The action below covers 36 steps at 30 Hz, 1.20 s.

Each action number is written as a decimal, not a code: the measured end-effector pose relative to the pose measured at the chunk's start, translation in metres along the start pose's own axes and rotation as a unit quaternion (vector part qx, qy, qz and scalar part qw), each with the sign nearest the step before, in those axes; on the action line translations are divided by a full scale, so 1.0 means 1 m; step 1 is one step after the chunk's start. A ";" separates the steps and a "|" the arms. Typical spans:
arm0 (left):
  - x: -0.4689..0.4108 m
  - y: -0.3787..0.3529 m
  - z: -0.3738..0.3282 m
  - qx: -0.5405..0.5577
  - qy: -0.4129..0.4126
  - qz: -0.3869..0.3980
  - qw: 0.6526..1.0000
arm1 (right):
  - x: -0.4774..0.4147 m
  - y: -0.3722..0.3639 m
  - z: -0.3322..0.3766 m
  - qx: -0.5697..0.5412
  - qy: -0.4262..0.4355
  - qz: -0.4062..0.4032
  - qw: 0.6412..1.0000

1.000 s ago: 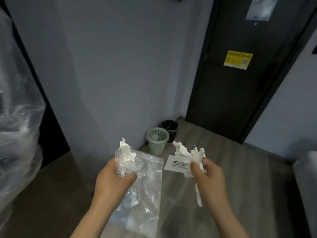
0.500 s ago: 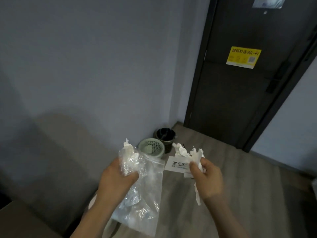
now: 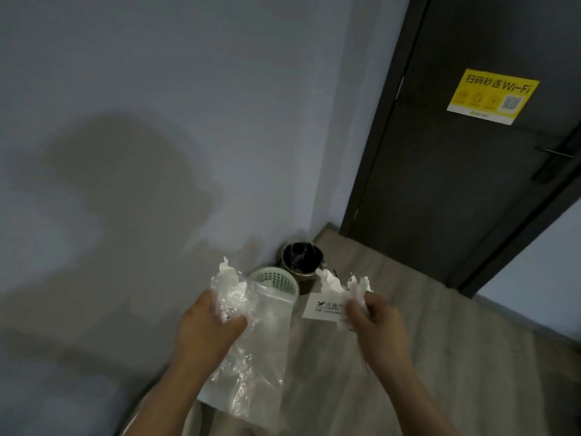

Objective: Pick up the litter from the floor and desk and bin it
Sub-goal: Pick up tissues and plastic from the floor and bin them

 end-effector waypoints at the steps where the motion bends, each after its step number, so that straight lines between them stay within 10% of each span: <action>1: -0.021 -0.005 -0.003 -0.003 0.003 0.004 1.000 | -0.018 -0.008 -0.002 0.003 -0.003 0.002 1.000; 24: -0.297 -0.165 -0.047 -0.113 0.140 0.011 0.984 | -0.336 -0.083 -0.144 0.071 -0.078 0.166 0.980; 36: -0.397 -0.289 0.044 -0.153 0.273 0.019 0.949 | -0.423 -0.160 -0.261 0.097 -0.088 0.268 0.955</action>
Point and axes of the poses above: each hand's wrist, its own x-axis away from the middle knuckle, its own y-axis out of the back of the hand, z = x × y, the point moved 1 cm from there along -x, towards the middle knuckle, and after that the axes turned 9 degrees about y, right-handed, at the moved point
